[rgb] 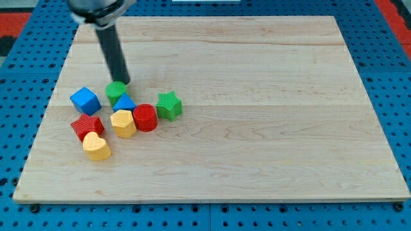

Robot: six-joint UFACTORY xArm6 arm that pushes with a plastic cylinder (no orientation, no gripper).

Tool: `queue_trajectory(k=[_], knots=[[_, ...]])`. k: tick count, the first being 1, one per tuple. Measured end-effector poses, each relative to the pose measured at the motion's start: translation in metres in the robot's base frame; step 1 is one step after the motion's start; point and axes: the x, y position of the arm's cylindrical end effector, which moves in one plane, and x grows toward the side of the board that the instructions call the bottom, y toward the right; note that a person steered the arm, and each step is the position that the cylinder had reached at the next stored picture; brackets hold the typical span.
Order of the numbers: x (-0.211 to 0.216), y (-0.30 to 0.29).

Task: Push the green star into the red circle

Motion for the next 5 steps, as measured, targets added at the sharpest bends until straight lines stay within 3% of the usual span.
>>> queue_trajectory(k=[1,2,3,4,5], knots=[[0.035,-0.015],[-0.01,0.004],[-0.034,0.075],[-0.011,0.131],[0.028,0.12]])
